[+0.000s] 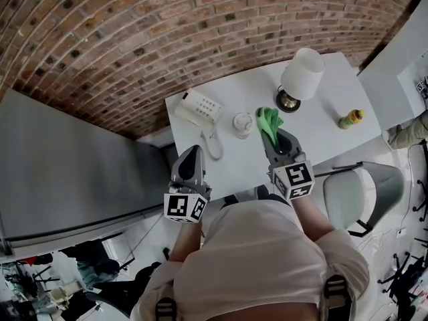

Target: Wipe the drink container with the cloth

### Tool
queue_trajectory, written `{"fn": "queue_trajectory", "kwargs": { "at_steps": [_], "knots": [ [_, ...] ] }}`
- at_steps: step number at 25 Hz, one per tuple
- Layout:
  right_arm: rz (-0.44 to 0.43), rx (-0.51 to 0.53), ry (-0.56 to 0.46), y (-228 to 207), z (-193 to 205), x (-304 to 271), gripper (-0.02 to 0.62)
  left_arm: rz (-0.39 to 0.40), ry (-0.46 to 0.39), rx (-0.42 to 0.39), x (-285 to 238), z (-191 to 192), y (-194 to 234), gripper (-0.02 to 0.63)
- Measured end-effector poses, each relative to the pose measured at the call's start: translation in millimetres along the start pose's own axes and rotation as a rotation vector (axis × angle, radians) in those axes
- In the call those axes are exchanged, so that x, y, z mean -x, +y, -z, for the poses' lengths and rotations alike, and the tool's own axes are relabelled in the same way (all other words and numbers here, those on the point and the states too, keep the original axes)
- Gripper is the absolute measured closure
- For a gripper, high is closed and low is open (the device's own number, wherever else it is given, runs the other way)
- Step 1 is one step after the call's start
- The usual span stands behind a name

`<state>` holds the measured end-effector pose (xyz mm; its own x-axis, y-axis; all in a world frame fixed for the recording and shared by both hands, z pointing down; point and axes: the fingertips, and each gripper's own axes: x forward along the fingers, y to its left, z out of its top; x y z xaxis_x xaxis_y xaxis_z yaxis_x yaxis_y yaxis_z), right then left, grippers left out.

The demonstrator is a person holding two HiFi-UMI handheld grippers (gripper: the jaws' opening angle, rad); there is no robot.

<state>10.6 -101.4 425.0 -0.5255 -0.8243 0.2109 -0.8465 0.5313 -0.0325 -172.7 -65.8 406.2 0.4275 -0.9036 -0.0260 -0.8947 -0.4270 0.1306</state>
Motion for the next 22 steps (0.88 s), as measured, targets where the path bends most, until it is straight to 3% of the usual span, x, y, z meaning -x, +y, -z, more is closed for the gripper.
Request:
{"fn": "queue_trajectory", "kwargs": {
  "at_steps": [4, 12, 22],
  "knots": [
    [-0.028, 0.0, 0.022, -10.7, 6.5, -2.2, 0.554, -0.048, 0.009, -0.002, -4.2, 1.4, -5.9, 0.606],
    [-0.057, 0.011, 0.05, -26.0, 29.5, -10.9, 0.554, -0.071, 0.02, -0.011, -12.1, 6.3, -15.8, 0.606],
    [-0.054, 0.061, 0.187, -48.4, 100.8, -35.0, 0.554, -0.097, 0.077, -0.017, -13.1, 20.4, -18.3, 0.606]
  ]
}}
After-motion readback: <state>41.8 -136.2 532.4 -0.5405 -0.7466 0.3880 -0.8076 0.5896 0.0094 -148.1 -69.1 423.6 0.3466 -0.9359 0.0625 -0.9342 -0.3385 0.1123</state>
